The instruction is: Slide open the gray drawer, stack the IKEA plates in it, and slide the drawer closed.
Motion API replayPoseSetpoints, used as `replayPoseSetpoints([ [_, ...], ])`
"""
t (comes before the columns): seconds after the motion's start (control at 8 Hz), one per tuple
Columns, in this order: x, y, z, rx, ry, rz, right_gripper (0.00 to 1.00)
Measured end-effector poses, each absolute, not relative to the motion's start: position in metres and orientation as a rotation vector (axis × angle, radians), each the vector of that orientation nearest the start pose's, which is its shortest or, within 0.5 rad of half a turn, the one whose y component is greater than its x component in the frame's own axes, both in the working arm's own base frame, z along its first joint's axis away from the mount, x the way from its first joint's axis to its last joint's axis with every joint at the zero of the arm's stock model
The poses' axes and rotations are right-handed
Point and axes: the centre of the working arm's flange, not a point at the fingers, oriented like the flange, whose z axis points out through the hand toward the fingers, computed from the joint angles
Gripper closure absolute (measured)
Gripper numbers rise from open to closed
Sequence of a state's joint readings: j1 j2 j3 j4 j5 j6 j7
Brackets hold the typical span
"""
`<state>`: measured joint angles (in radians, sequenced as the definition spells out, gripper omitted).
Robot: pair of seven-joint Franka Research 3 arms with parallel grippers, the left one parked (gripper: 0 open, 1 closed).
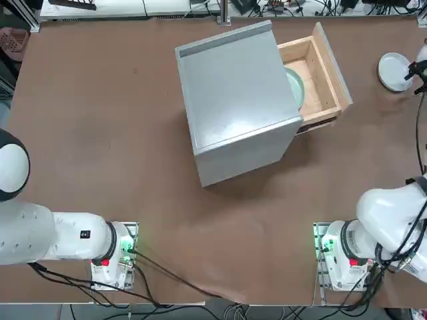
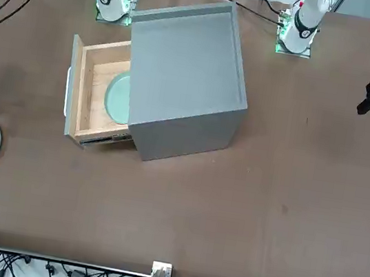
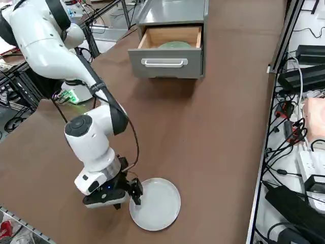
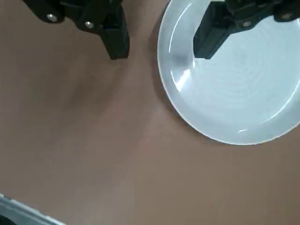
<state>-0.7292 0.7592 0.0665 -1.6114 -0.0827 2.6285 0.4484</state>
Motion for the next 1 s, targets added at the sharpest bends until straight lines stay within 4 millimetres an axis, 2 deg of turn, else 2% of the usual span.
replayPoseSetpoints([
  [0.25, 0.564, -0.442, 0.204, -2.689, 1.623, -0.418, 0.24],
  [0.5, 0.564, -0.442, 0.202, -2.686, 1.625, -0.415, 0.41],
  [0.88, 0.564, -0.44, 0.191, -2.684, 1.622, -0.417, 0.45],
  [1.0, 0.564, -0.44, 0.191, -2.683, 1.622, -0.421, 0.55],
])
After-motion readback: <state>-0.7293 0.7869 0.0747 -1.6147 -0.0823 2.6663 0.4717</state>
